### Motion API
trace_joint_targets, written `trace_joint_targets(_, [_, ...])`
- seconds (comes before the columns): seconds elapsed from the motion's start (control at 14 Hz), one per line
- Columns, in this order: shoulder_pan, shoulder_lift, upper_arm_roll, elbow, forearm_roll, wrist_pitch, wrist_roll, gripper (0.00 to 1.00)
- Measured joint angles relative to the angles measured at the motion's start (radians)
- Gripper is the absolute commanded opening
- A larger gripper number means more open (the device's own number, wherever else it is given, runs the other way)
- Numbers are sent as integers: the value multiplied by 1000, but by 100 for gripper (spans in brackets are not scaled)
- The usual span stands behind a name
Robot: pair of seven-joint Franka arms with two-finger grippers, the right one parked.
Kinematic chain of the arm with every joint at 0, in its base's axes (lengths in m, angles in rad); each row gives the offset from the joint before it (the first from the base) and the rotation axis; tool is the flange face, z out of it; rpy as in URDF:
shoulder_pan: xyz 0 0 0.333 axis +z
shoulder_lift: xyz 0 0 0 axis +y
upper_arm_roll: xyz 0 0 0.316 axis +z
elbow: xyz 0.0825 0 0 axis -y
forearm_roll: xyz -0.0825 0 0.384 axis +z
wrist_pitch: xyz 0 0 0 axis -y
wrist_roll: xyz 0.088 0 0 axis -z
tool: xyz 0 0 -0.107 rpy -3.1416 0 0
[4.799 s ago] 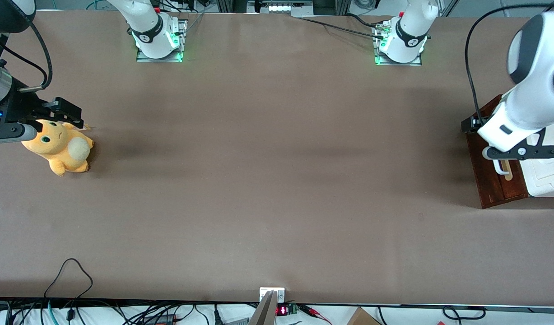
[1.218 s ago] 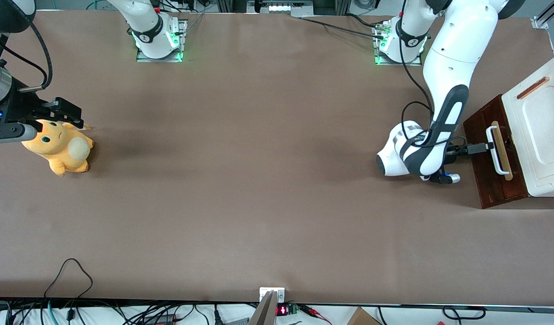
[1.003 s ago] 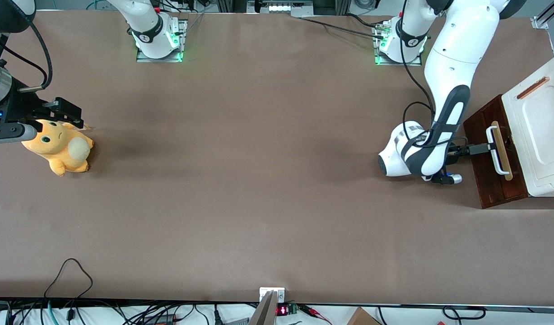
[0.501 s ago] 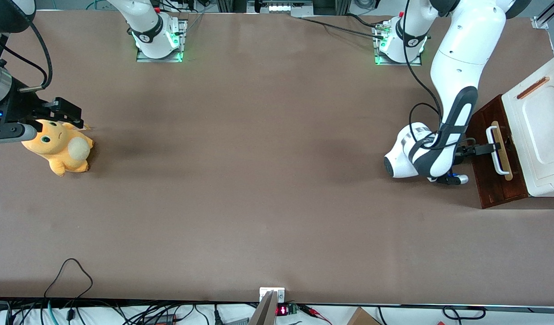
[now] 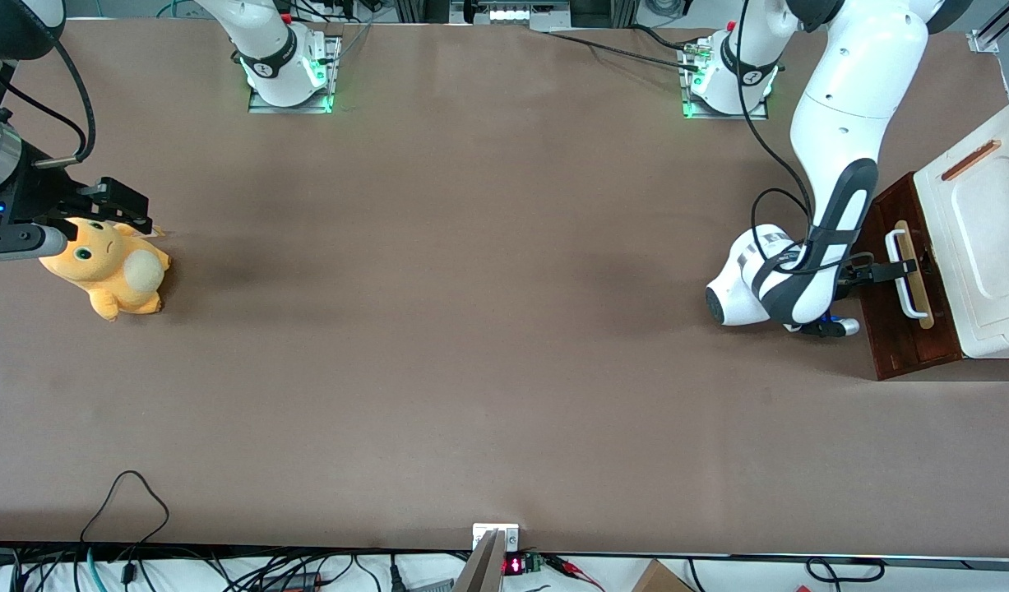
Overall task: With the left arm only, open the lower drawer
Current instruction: 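Close the left gripper around the white drawer handle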
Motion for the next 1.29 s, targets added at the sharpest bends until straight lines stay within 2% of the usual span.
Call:
trace_joint_targets(0.5, [8, 0, 0, 0, 0, 0, 0, 66])
trace_joint_targets(1.0, [8, 0, 0, 0, 0, 0, 0, 58])
trace_joint_targets(1.29, [11, 0, 1, 0, 0, 0, 0, 57])
